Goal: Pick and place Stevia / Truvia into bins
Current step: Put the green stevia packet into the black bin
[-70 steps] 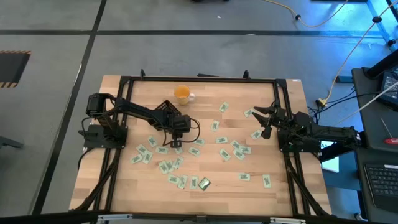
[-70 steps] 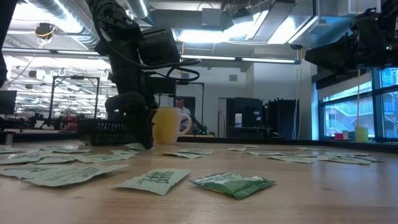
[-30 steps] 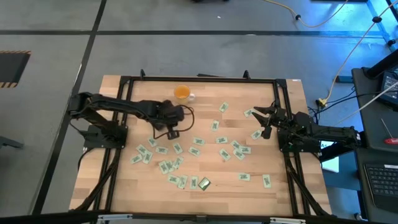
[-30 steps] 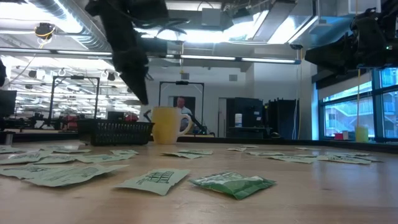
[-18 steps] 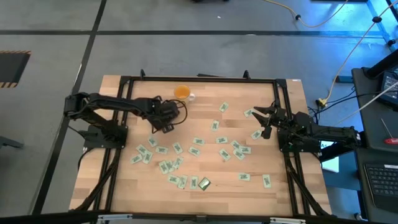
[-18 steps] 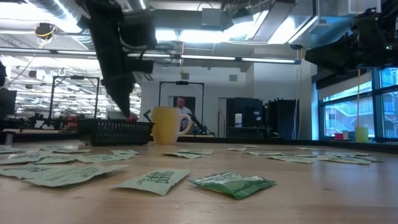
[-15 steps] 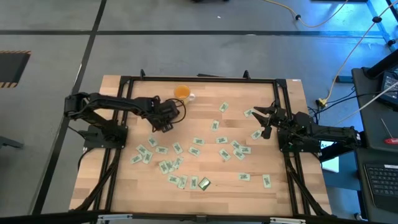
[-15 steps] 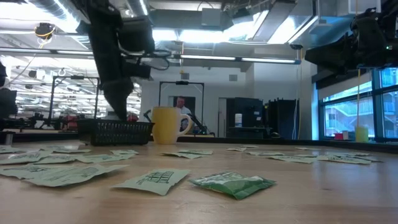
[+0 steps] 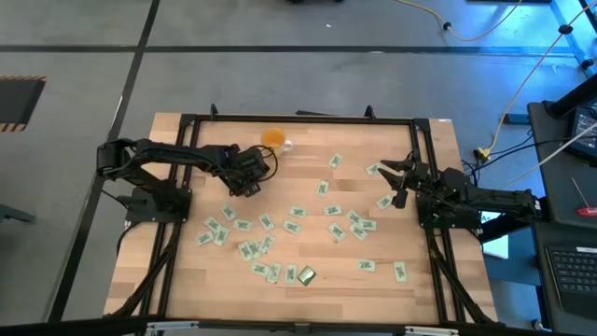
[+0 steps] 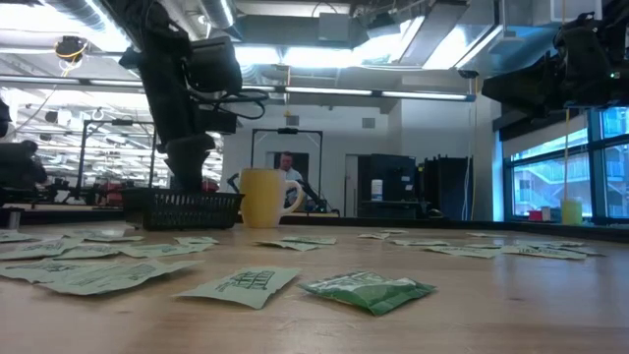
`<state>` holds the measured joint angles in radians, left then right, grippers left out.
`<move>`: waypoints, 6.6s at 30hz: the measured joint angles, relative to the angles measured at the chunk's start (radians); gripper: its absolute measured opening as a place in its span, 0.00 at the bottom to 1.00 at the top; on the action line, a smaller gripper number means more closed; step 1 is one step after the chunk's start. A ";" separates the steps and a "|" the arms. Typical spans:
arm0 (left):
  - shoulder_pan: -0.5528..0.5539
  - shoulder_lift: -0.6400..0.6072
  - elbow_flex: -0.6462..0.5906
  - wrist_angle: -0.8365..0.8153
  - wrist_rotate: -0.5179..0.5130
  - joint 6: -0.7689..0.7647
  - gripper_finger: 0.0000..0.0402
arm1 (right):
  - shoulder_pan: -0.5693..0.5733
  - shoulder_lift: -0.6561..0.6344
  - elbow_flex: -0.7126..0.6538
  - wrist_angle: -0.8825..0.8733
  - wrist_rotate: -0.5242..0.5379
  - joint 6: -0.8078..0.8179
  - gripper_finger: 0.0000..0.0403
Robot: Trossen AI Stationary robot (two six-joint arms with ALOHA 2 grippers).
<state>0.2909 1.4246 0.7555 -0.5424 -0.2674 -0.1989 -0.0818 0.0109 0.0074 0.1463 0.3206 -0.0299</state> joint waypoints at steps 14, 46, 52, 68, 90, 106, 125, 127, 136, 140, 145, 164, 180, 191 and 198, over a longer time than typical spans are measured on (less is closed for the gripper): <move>0.000 0.000 0.016 -0.027 -0.002 0.003 0.13 | 0.000 0.000 0.000 0.000 0.000 -0.001 0.33; -0.347 -0.151 0.093 -0.576 0.156 -0.734 0.13 | 0.000 0.000 0.000 0.037 0.000 0.002 0.33; -0.389 -0.151 0.008 -0.555 0.130 -0.872 0.12 | 0.000 0.000 0.000 0.036 0.000 0.002 0.33; -0.407 -0.150 -0.162 -0.322 0.131 -0.916 0.10 | 0.000 0.000 0.000 0.036 0.000 0.000 0.33; -0.407 -0.040 -0.172 -0.266 0.110 -0.904 0.18 | 0.000 0.000 0.000 0.035 0.000 -0.001 0.33; -0.406 -0.039 -0.174 -0.164 0.189 -0.922 0.16 | 0.000 0.000 0.000 0.035 0.000 -0.002 0.33; -0.408 -0.037 -0.175 -0.127 0.179 -0.940 0.07 | 0.000 0.000 0.000 0.035 0.000 -0.002 0.33; -0.408 -0.037 -0.175 -0.127 0.170 -0.928 0.05 | 0.000 0.000 0.000 0.035 0.000 -0.002 0.33; -0.408 -0.074 -0.136 -0.195 0.192 -0.849 0.01 | 0.000 0.000 0.000 0.035 0.000 -0.002 0.33; -0.408 -0.108 -0.062 -0.289 0.177 -0.817 0.01 | 0.000 0.000 0.000 0.035 0.000 -0.002 0.33; -0.408 -0.138 0.039 -0.412 0.134 -0.782 0.01 | 0.000 0.000 0.000 0.035 0.000 -0.001 0.33; -0.230 -0.084 0.130 -0.460 -0.211 -0.668 0.01 | 0.000 0.000 0.000 0.036 0.000 -0.002 0.33; -0.163 0.068 0.130 -0.350 -0.156 -0.522 0.02 | 0.000 0.000 0.000 0.036 0.000 -0.002 0.33; -0.164 0.074 0.135 -0.360 -0.167 -0.528 0.15 | 0.000 0.000 0.000 0.037 0.000 -0.004 0.33; -0.188 0.061 0.229 -0.478 -0.099 -0.528 0.18 | 0.000 0.000 0.000 0.067 0.000 -0.069 0.33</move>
<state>0.1029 1.4853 0.9847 -1.0208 -0.3662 -0.7274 -0.0822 0.0108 0.0074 0.2131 0.3206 -0.0993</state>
